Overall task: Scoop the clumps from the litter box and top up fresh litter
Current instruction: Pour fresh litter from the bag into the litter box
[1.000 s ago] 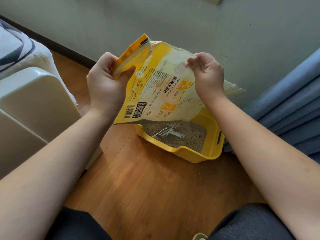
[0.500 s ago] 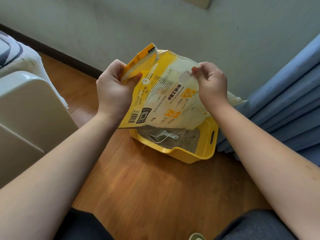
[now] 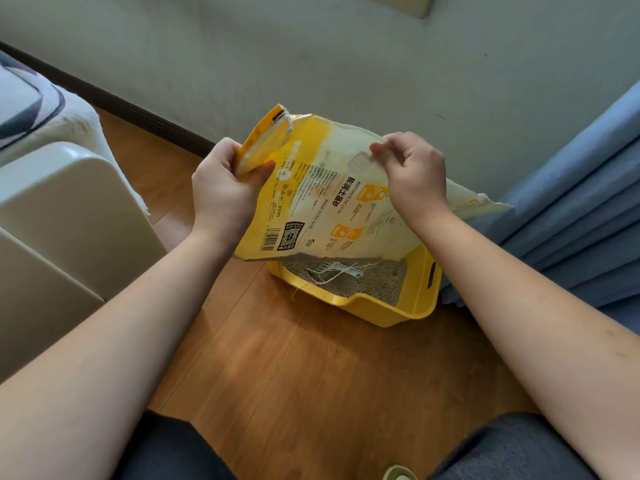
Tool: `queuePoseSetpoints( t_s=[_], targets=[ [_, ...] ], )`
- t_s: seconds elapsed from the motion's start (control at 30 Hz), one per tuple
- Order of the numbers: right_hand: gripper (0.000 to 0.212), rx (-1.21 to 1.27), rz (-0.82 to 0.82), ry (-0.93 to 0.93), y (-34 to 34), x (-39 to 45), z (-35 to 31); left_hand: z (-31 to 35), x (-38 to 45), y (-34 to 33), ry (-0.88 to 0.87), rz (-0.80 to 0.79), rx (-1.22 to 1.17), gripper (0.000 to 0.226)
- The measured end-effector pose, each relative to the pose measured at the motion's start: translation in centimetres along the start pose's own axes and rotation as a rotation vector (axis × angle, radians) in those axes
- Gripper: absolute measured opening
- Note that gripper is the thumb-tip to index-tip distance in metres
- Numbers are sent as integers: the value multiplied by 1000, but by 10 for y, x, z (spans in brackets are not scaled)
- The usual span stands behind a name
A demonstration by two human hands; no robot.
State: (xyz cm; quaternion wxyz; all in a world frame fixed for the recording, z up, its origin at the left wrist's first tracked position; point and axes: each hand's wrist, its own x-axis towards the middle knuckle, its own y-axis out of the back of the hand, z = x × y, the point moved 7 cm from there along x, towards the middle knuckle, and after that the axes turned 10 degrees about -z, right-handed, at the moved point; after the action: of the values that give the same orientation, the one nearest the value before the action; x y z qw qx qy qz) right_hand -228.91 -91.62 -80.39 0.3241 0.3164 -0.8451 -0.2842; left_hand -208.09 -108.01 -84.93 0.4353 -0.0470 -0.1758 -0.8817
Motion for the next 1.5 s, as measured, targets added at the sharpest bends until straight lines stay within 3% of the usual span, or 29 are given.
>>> queuePoseSetpoints(
  t_s=[0.17, 0.3, 0.4, 0.47, 0.5, 0.6, 0.67, 0.77, 0.8, 0.93, 1.07, 1.13, 1.23, 1.4, 1.5],
  targets=[
    [20, 15, -28, -19, -7, 3, -4, -7, -2, 3, 56, -37, -16, 43],
    [16, 12, -121, -31, -20, 0, -6, 4, -1, 5, -29, -42, 49, 45],
    [15, -26, -170, 26, -29, -3, -14, 35, -2, 2, -312, -21, 418, 49],
    [14, -38, -202, 38, -35, -4, -18, 62, -6, -17, -529, -72, 791, 54],
    [14, -42, -214, 37, -38, -4, -20, 71, -7, -28, -557, -133, 900, 57],
    [14, -86, -246, 41, -45, -4, -26, 67, -4, -57, -387, -366, 1039, 70],
    [15, -128, -269, 50, -47, -5, -31, 51, 0, -63, -249, -435, 1070, 59],
    [14, -155, -305, 37, -47, -7, -34, 41, 4, -57, -181, -410, 1062, 13],
    [14, -155, -321, 36, -47, -8, -35, 41, 5, -55, -187, -402, 1053, 7],
    [12, -227, -480, 84, -46, -6, -42, 45, 5, -46, -180, -429, 983, 12],
    [12, -427, -707, -90, -29, -1, -17, 49, 4, -30, -141, -410, 917, 10],
    [14, -548, -697, -129, -13, 3, -4, 51, 4, -20, -132, -404, 877, 9],
    [9, -516, -601, -194, 3, 9, 5, 52, 4, -12, -108, -437, 866, 8],
    [10, -533, -485, -66, -5, 15, -19, 47, 5, 2, 61, -637, 1010, 11],
    [16, -595, -492, 9, -14, 15, -36, 42, 1, 0, 117, -705, 1090, 2]
  ],
)
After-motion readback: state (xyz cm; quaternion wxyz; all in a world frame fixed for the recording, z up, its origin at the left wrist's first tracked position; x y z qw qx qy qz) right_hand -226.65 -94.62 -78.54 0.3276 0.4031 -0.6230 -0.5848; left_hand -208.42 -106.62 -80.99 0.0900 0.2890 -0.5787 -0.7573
